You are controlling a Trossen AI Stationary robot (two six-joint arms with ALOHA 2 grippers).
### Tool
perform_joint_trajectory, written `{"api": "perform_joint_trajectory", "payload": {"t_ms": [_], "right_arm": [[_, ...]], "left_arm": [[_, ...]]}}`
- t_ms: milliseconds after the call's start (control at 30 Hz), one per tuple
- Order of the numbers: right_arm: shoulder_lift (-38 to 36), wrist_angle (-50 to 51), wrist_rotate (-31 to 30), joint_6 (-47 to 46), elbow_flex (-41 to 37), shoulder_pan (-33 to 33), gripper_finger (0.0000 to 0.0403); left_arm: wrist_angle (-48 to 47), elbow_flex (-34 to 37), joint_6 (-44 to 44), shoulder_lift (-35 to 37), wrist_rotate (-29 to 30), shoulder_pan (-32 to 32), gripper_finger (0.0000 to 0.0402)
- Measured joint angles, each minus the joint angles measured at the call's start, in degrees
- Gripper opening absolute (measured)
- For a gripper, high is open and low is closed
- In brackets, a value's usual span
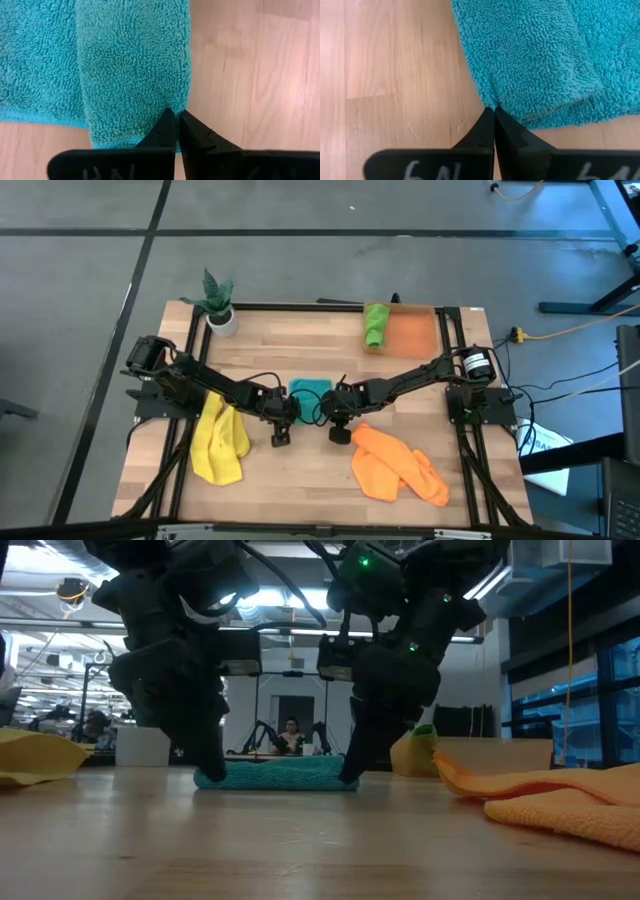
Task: Roll microfiber towels into tight, uniform cylinder then place into a basket
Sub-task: Fold the blue towel
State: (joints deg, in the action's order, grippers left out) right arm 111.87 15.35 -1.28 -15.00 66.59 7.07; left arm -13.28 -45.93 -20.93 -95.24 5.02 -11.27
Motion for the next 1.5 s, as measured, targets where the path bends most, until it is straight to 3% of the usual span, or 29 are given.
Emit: {"api": "perform_joint_trajectory", "payload": {"t_ms": [400,733,1167,1500], "right_arm": [[-0.22,0.66,4.37,-1.27,0.02,0.00,0.0002],[-4.42,3.40,4.11,-1.40,0.00,-0.54,0.0002],[-4.85,4.44,4.64,-8.18,0.00,-3.86,0.0003],[-4.96,4.43,5.59,-13.89,0.00,-6.63,0.0003]], "left_arm": [[-6.67,-3.52,-2.68,1.91,-0.86,1.45,0.0000],[-9.14,-5.27,-2.73,2.52,-8.34,7.60,0.0000],[-8.71,-5.31,-3.82,2.51,-16.44,16.52,0.0000],[-8.48,-10.21,-3.47,2.51,-12.70,20.85,0.0000]]}}
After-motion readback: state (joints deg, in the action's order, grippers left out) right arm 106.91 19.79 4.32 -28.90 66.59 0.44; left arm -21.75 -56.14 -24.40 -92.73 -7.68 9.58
